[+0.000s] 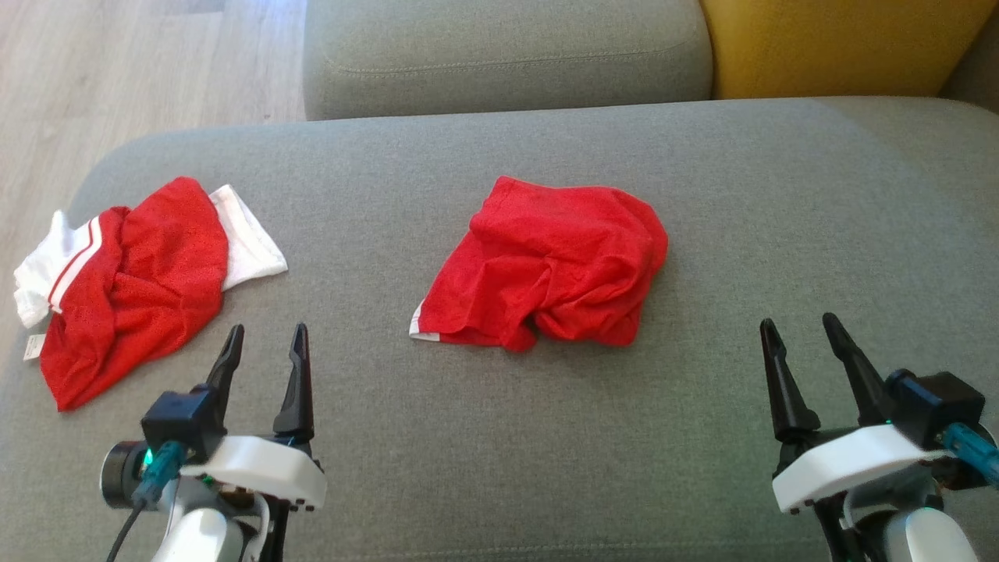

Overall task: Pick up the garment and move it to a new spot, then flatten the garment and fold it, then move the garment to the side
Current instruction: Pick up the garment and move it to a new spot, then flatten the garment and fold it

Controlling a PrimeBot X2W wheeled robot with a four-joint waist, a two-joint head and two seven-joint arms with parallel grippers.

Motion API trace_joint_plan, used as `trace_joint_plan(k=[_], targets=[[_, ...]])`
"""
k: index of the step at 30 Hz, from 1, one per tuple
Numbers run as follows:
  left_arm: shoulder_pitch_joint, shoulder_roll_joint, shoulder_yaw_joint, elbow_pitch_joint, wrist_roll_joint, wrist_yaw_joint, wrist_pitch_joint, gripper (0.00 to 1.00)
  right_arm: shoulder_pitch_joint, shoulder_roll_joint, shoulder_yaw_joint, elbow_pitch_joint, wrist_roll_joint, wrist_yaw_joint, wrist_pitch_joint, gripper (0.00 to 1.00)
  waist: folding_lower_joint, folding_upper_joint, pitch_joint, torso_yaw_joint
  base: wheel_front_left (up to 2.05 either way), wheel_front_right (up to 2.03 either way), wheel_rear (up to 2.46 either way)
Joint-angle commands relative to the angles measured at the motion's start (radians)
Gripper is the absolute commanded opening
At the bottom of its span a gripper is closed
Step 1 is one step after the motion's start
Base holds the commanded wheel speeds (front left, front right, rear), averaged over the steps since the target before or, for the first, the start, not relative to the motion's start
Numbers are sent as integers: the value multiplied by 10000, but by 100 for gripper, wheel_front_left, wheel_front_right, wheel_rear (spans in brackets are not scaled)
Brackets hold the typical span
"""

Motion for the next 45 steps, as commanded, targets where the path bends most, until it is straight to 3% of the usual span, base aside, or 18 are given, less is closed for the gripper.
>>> trace_joint_plan(k=[1,36,45], targets=[[-401,253,410,-373,-24,66,-24,100,-306,-158,212,-429,-112,40,38,100,0,0,-21,10,0,0,0],[-480,396,242,-402,-154,275,134,100,-330,-139,284,-476,-114,40,116,100,0,0,83,80,0,0,0],[-964,363,108,-687,-67,257,156,100,-724,-388,1151,246,-157,40,159,100,0,0,894,272,0,0,0]])
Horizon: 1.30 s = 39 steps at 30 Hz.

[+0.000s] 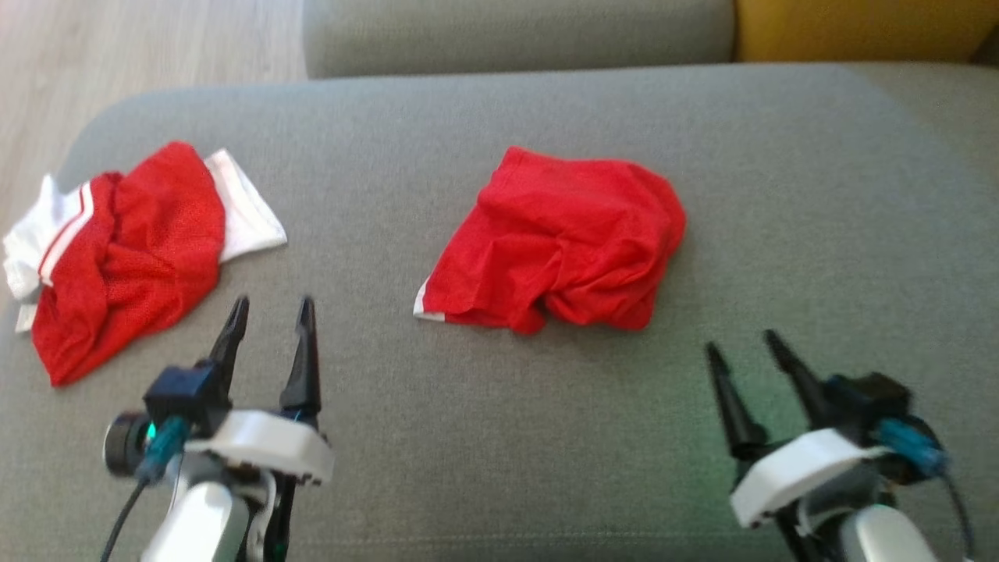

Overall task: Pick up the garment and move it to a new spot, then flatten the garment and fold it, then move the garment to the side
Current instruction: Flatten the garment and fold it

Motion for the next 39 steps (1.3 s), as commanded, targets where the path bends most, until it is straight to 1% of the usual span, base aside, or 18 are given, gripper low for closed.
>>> trace_joint_plan(k=[1,7,12,17,18,19,20,24,30,35,36,37,38,39], targets=[[-813,229,316,-379,73,14,8,100,-748,-266,551,-21,-88,40,6,100,0,0,390,168,0,0,0],[-1452,101,121,-455,249,-115,-59,100,-1827,-637,1476,1610,-147,40,-231,100,0,0,1193,572,0,0,0],[-1830,-86,45,-419,280,-215,-131,100,-2959,-746,1842,3068,-254,40,-560,100,0,0,1720,900,0,0,0],[-2064,-201,20,-253,356,-306,-190,100,-3839,-736,2045,4416,-340,40,-909,100,0,0,1976,1109,0,0,0],[-2088,-217,29,-225,367,-316,-198,100,-3959,-717,2066,4611,-330,40,-999,67,0,0,2000,1120,0,0,0],[-2104,-227,46,-204,378,-320,-205,100,-4055,-684,2076,4767,-301,40,-1086,26,0,0,2019,1119,0,0,0],[-2110,-231,65,-188,393,-318,-211,100,-4125,-647,2078,4877,-250,40,-1175,0,0,0,2028,1108,0,0,0],[-2066,-229,131,-131,460,-292,-226,100,-4149,-633,2038,5023,-100,40,-1418,0,0,0,1945,966,0,0,0],[-1967,-238,189,-87,480,-302,-234,100,-3707,-685,1944,4331,80,40,-1576,0,0,0,1665,638,0,0,0],[-1834,-192,244,-92,496,-308,-237,100,-2980,-764,1621,2718,96,40,-1310,0,0,0,1337,267,0,0,0],[-1784,-169,253,-112,503,-302,-238,100,-2647,-808,1456,1875,61,40,-1101,0,0,0,1248,148,0,0,0],[-1762,-154,258,-117,507,-296,-238,100,-2488,-830,1366,1429,24,40,-974,0,0,0,1207,93,0,0,0],[-1762,-154,258,-117,507,-296,-238,100,-2488,-830,1366,1429,24,40,-974,0,0,0,1207,93,0,0,0],[-1744,-142,262,-126,507,-291,-238,100,-2335,-844,1270,973,-8,40,-852,0,0,0,1173,39,0,0,0]])
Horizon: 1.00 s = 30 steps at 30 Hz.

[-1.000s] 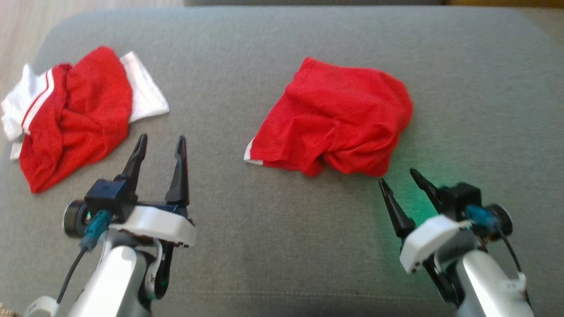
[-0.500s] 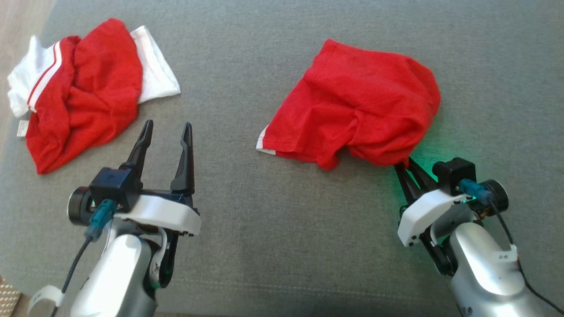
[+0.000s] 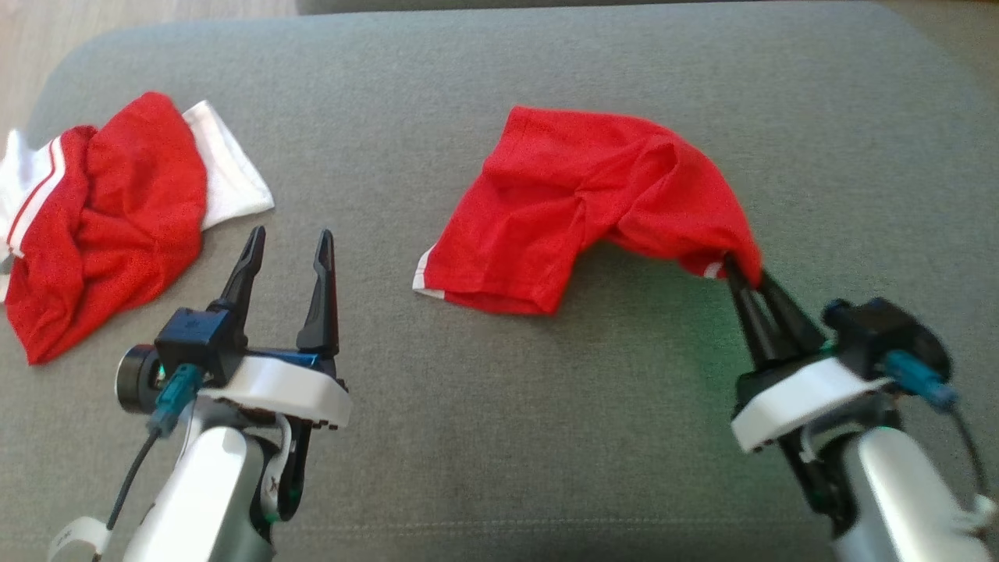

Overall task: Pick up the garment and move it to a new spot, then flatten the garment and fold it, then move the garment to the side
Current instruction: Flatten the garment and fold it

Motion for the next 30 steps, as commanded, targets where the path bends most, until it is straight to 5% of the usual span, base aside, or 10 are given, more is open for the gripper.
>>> trace_joint_plan(k=[1,8,13,21,30], targets=[[-200,250,409,-347,64,-26,-117,100,99,-141,-54,-1112,-73,40,226,0,0,0,-123,-150,0,0,0],[-136,294,421,-360,7,-35,-118,100,867,-19,-779,-3788,-268,40,1044,0,0,0,-235,-265,0,0,0],[-161,306,411,-379,-5,-27,-118,100,1018,84,-1144,-4589,-275,40,1419,0,0,0,-185,-233,0,0,0],[-456,197,273,-461,53,-36,-115,100,558,24,-1620,-3886,-129,40,1493,0,0,0,295,154,0,0,0],[-957,-74,128,-565,187,-119,-118,100,-800,-440,-2124,-1446,178,40,1159,0,0,0,1244,636,0,0,0]])
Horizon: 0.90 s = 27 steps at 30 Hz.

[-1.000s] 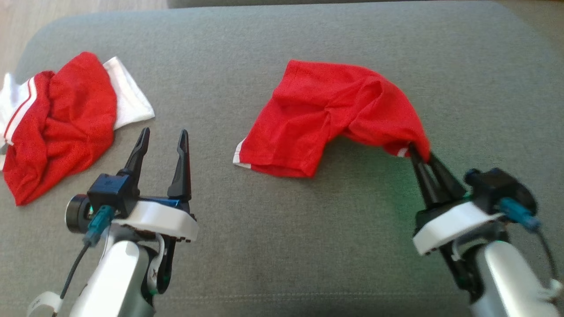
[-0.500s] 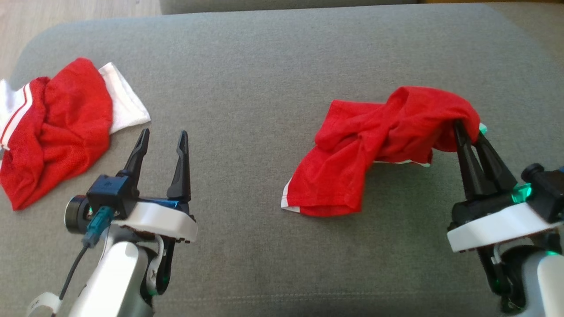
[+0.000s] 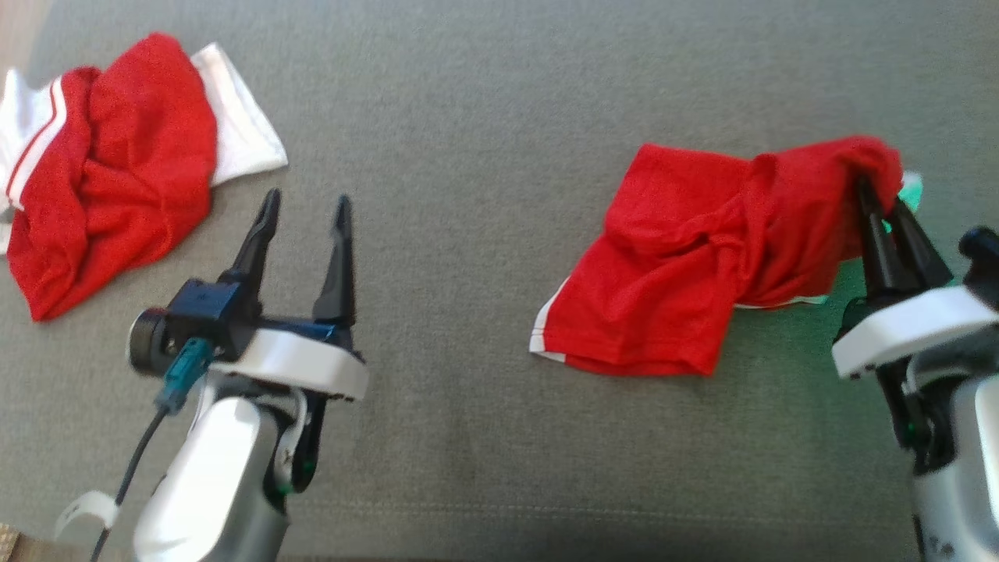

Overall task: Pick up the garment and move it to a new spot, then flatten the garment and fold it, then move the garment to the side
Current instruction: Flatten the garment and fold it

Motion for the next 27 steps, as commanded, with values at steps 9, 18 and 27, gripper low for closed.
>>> trace_joint_plan(k=[9,18,27], targets=[[-829,-94,327,-323,357,-230,-117,100,-1396,-394,216,1965,156,40,-671,90,0,0,764,367,0,0,0],[-528,-176,530,-79,476,-302,-117,100,-873,35,191,1541,135,40,-1460,100,0,0,150,28,0,0,0],[121,-141,669,44,476,-344,-118,100,365,532,581,-254,-126,40,-1301,100,0,0,-828,-330,0,0,0]])
